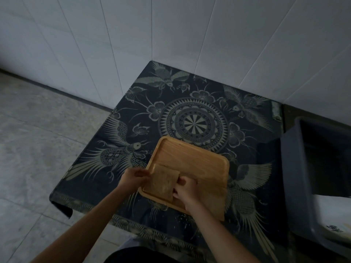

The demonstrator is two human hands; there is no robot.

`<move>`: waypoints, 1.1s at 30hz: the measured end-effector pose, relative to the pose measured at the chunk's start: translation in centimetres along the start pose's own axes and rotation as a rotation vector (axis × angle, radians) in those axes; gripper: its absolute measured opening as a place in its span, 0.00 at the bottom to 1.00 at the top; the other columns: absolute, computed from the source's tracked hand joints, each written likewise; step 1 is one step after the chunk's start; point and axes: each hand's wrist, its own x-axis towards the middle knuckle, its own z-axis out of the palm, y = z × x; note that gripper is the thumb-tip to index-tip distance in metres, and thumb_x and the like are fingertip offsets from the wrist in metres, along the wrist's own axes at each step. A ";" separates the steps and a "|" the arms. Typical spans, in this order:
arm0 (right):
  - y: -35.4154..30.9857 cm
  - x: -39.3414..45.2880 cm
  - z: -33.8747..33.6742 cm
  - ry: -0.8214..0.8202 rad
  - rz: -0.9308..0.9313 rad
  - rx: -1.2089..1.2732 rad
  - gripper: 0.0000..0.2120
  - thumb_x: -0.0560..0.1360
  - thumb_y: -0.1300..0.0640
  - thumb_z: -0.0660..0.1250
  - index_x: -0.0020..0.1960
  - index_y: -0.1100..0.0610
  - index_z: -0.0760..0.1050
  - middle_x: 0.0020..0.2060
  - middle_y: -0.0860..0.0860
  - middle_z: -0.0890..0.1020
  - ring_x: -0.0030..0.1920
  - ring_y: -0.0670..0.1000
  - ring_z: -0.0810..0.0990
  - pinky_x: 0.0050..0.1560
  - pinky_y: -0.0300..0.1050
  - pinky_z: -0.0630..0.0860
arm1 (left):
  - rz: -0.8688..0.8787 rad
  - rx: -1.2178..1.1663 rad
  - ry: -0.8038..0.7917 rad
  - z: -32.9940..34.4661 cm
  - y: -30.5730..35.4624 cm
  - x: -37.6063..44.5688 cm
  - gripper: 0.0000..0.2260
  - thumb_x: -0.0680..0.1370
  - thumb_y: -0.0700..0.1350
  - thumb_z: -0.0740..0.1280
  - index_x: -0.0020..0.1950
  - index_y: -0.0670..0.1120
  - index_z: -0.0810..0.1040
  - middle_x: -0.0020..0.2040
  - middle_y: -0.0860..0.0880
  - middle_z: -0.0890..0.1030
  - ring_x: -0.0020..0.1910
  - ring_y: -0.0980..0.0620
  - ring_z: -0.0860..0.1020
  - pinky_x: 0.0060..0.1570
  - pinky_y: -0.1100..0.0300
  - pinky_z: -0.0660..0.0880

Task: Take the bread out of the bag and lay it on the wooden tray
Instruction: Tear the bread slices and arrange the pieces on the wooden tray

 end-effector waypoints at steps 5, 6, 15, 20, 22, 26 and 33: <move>0.1 0.0 0.1 0.005 -0.004 0.039 0.13 0.79 0.57 0.72 0.62 0.54 0.78 0.54 0.53 0.83 0.49 0.50 0.84 0.46 0.45 0.87 | -0.007 -0.002 -0.001 0.0 -0.1 0.1 0.09 0.74 0.35 0.74 0.54 0.42 0.86 0.49 0.45 0.87 0.51 0.48 0.85 0.57 0.50 0.82; 0.1 0.0 0.1 0.014 -0.006 0.034 0.15 0.79 0.58 0.72 0.65 0.53 0.76 0.55 0.52 0.82 0.49 0.48 0.84 0.44 0.43 0.86 | -0.006 0.000 -0.002 0.0 -0.2 0.2 0.09 0.74 0.35 0.74 0.54 0.43 0.86 0.49 0.46 0.87 0.51 0.49 0.85 0.56 0.50 0.82; 0.2 -0.1 0.7 0.101 -0.077 -0.121 0.22 0.80 0.56 0.70 0.72 0.51 0.72 0.61 0.53 0.81 0.59 0.55 0.82 0.59 0.57 0.83 | -0.008 0.013 0.007 0.4 -0.2 0.8 0.12 0.77 0.39 0.72 0.59 0.44 0.85 0.49 0.48 0.87 0.50 0.51 0.85 0.51 0.56 0.81; 0.1 -0.1 0.7 0.093 -0.056 -0.098 0.25 0.80 0.56 0.71 0.75 0.51 0.70 0.54 0.47 0.78 0.54 0.52 0.83 0.56 0.57 0.84 | -0.016 -0.003 0.024 0.4 -0.5 1.1 0.09 0.78 0.40 0.71 0.57 0.43 0.86 0.45 0.47 0.88 0.46 0.49 0.86 0.56 0.47 0.83; 0.1 -0.2 0.7 0.086 -0.041 -0.103 0.25 0.80 0.56 0.71 0.75 0.51 0.69 0.48 0.43 0.76 0.47 0.48 0.82 0.52 0.55 0.86 | -0.016 0.004 0.019 0.4 -0.5 1.1 0.09 0.78 0.40 0.71 0.56 0.43 0.86 0.44 0.47 0.87 0.44 0.49 0.85 0.54 0.48 0.83; 0.1 -0.4 0.6 0.060 -0.032 -0.081 0.27 0.80 0.55 0.71 0.76 0.49 0.68 0.50 0.44 0.77 0.50 0.49 0.83 0.54 0.55 0.85 | -0.005 0.026 -0.004 0.1 -0.3 0.8 0.08 0.78 0.41 0.70 0.56 0.44 0.86 0.44 0.47 0.87 0.46 0.47 0.85 0.54 0.46 0.83; -1.9 -2.5 -2.6 0.033 -0.098 -0.055 0.23 0.79 0.51 0.71 0.72 0.48 0.70 0.49 0.43 0.79 0.44 0.45 0.83 0.38 0.39 0.84 | 0.206 0.268 0.028 0.7 2.3 -0.9 0.12 0.79 0.43 0.69 0.61 0.46 0.84 0.55 0.50 0.86 0.54 0.52 0.83 0.52 0.59 0.76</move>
